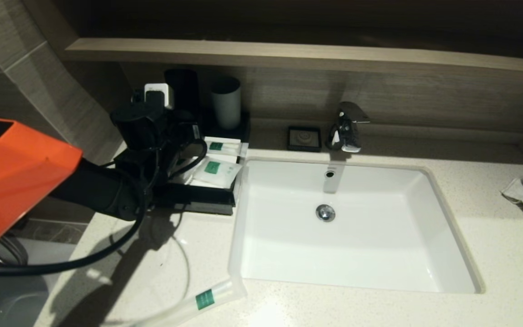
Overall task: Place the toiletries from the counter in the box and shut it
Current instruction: Place the cup on the storage box
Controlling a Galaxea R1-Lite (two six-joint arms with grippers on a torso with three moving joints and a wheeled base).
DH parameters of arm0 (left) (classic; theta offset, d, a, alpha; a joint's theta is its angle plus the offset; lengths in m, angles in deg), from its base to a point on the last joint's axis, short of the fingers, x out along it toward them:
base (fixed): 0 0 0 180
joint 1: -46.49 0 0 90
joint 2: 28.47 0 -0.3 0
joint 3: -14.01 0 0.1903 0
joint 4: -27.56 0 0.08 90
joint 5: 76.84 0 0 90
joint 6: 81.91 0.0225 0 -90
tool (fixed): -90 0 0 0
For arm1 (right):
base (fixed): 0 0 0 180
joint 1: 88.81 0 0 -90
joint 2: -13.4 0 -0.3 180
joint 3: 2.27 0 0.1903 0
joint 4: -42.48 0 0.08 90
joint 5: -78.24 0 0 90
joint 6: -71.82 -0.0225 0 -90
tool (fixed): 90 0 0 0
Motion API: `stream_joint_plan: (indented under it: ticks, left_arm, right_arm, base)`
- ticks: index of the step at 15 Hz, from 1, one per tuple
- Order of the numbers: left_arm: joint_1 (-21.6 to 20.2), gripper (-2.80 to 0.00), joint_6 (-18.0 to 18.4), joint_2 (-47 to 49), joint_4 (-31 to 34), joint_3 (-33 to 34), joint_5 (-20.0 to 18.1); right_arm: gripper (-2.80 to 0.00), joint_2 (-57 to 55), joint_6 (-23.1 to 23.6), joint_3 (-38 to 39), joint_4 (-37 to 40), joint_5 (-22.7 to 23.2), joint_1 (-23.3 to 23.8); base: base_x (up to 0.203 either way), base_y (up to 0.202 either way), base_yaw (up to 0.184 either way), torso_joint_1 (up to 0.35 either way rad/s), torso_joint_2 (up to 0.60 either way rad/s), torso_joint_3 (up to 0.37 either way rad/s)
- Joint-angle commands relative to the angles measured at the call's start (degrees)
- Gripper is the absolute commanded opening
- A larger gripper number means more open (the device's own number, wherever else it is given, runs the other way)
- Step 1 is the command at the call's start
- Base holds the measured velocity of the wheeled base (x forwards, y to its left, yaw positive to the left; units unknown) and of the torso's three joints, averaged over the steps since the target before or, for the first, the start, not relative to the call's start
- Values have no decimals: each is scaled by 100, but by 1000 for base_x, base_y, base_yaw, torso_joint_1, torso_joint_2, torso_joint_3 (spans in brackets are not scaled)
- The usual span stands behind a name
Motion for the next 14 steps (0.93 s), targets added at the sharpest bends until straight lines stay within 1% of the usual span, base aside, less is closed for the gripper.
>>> stream_joint_plan:
  ticks: [1,9,14]
  left_arm:
    - [-1,-280,2,103,-34,-69,11]
    - [-1,-280,2,206,1,-105,11]
    - [-1,-280,5,10,-52,-81,14]
  right_arm:
    - [-280,0,-1,0,0,0,0]
    - [-280,0,-1,0,0,0,0]
    - [-280,0,-1,0,0,0,0]
  base:
    - [0,0,0,0,0,0]
    - [0,0,0,0,0,0]
    - [0,0,0,0,0,0]
